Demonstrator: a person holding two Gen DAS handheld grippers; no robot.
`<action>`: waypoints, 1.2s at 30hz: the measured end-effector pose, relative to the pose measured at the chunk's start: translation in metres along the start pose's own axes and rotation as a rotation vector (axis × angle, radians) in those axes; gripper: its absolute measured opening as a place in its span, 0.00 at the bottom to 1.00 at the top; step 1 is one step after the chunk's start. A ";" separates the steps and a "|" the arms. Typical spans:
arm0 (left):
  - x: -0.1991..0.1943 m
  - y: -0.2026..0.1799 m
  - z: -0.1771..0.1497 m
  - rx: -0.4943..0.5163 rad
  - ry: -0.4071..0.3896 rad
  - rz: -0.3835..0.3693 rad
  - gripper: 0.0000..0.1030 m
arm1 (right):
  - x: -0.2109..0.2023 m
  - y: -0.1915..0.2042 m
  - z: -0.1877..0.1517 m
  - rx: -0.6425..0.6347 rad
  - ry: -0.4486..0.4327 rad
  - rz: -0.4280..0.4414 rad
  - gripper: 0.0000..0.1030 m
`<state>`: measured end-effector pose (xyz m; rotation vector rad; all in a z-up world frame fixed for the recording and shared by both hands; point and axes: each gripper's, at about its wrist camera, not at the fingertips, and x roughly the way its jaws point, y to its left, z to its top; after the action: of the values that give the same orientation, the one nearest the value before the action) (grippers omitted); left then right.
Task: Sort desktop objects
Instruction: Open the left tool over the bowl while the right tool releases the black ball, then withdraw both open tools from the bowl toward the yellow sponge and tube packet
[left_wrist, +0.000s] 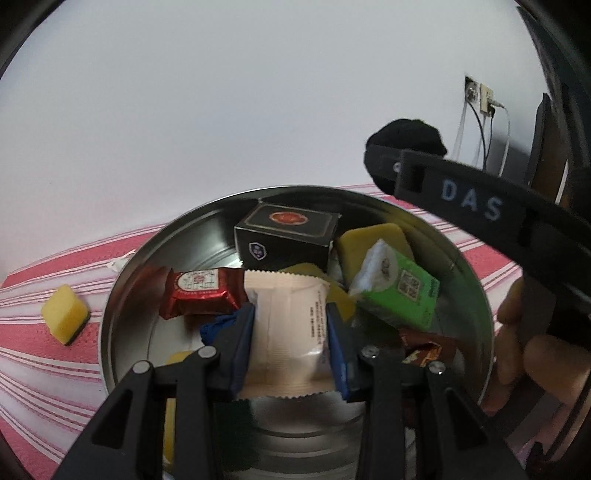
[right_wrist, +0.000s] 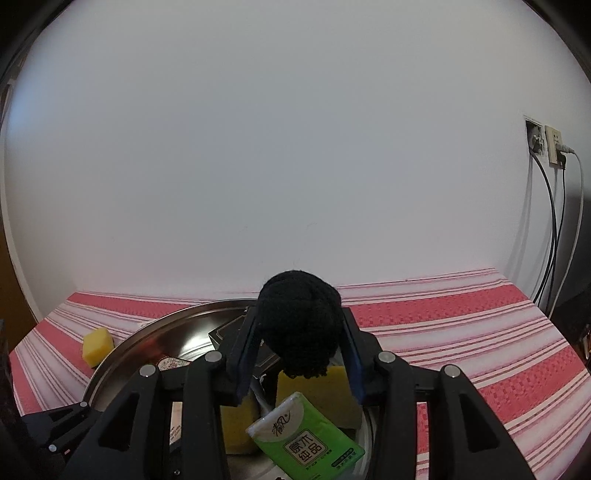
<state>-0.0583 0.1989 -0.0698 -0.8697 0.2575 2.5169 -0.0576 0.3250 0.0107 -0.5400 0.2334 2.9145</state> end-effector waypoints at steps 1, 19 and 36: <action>0.000 0.000 -0.001 0.001 0.000 0.012 0.39 | -0.001 0.000 -0.001 -0.001 -0.003 0.001 0.44; -0.021 0.007 -0.002 -0.026 -0.194 0.160 0.98 | -0.057 -0.003 -0.018 0.063 -0.370 -0.184 0.97; -0.032 0.047 -0.008 -0.198 -0.288 0.238 0.98 | -0.085 0.000 -0.034 0.107 -0.482 -0.244 0.99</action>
<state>-0.0547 0.1437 -0.0547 -0.5620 0.0168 2.8868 0.0319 0.3069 0.0108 0.1475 0.2347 2.6696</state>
